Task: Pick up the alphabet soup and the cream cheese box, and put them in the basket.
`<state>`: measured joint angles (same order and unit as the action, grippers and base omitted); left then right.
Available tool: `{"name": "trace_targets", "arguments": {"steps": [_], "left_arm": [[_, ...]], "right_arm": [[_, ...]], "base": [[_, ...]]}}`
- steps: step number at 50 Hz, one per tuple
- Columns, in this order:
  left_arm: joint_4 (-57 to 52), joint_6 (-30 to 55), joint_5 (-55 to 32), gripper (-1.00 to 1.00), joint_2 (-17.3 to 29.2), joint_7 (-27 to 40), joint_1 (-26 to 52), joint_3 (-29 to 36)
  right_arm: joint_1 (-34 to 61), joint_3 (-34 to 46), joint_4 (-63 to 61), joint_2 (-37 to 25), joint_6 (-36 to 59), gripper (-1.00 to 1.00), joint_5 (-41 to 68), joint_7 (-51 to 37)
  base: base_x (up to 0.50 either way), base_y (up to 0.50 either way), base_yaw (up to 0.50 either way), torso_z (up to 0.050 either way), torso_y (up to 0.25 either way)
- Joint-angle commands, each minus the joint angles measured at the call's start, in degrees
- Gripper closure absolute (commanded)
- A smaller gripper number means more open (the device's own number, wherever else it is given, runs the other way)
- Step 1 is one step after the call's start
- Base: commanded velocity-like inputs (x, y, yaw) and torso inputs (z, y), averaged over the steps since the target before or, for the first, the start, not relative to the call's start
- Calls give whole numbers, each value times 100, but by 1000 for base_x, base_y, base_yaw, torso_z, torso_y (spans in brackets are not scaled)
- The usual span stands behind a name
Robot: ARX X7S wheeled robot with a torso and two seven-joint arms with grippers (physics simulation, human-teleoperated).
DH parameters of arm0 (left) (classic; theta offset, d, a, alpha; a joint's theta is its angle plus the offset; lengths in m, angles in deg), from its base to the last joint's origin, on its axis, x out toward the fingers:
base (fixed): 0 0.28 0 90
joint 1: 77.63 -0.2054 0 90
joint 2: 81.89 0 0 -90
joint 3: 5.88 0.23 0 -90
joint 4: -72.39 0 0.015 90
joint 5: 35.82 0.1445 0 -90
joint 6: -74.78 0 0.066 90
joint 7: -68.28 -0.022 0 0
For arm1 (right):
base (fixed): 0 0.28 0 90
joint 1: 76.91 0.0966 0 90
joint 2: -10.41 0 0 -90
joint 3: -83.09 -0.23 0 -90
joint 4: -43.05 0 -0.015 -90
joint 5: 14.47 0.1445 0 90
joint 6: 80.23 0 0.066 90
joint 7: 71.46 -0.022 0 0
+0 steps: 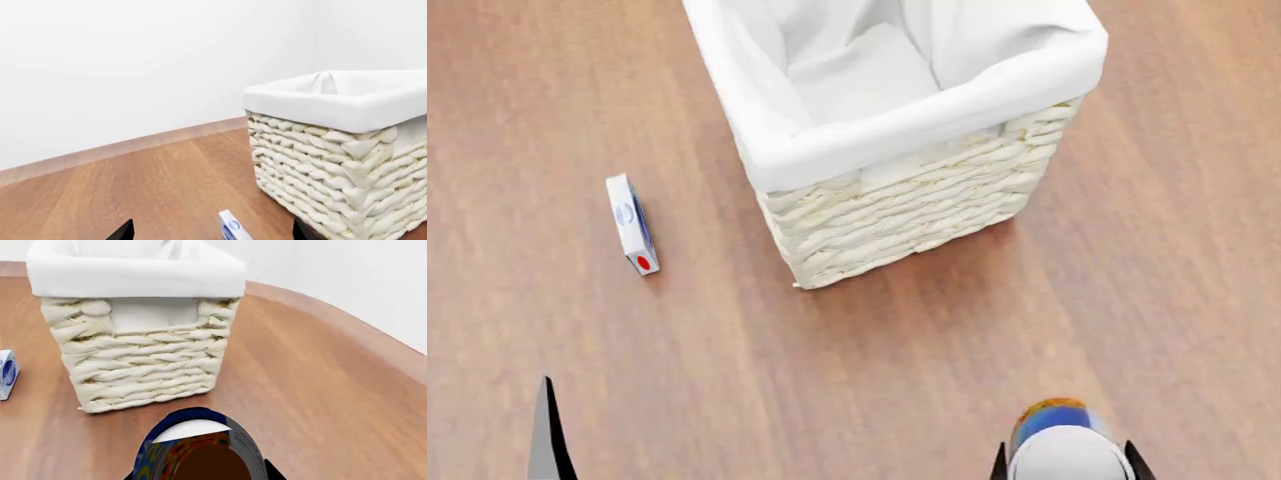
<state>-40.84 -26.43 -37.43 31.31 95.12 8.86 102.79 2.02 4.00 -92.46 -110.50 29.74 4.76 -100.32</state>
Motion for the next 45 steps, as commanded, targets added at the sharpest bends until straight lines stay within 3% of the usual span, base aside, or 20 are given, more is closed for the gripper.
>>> {"name": "trace_targets", "arguments": {"steps": [1, 9, 13, 17, 24, 25, 31, 35, 45], "left_arm": [[-4, -28, 1, -100, 11, 17, 0, 12], [8, -70, 30, -100, 11, -4, 31, 66], [15, -85, 30, -100, 6, -30, 56, 107], [-9, -51, 73, -100, 8, -84, 109, 182], [4, -3, 86, -100, -9, -127, 196, 248], [-13, 32, 130, -100, -21, -125, 218, 269], [-148, 108, 149, -100, -31, -147, 322, 295], [-197, 84, 172, -100, -14, -151, 274, 328], [-243, 69, 187, -100, 12, -106, 206, 321]], "right_arm": [[709, -446, -649, -372, 108, 100, -335, 33], [2491, -561, -1443, -644, 637, 100, 194, -96], [4186, 692, -1447, -2217, -30, 100, 1367, -1841], [6513, 1718, -1445, -2741, -89, 100, 2325, -2688], [8003, 1697, -609, -2109, 182, 100, 3229, -2041], [8250, 1612, -114, -1860, 94, 100, 3815, -1788], [9420, 1751, 1627, -1149, 486, 100, 4644, -782], [10444, 2053, 3483, -463, 1186, 100, 5184, 34], [12113, 3038, 6561, 597, 2278, 100, 4699, 1100]], "base": [[0, 0, 0, 0, 0], [0, 0, 0, 0, 0], [0, 0, 0, 0, 0], [0, 0, 0, 0, 0], [0, 0, 0, 0, 0], [0, 0, 0, 0, 0], [0, 0, 0, 0, 0], [0, 0, 0, 0, 0], [0, 0, 0, 0, 2]]}}
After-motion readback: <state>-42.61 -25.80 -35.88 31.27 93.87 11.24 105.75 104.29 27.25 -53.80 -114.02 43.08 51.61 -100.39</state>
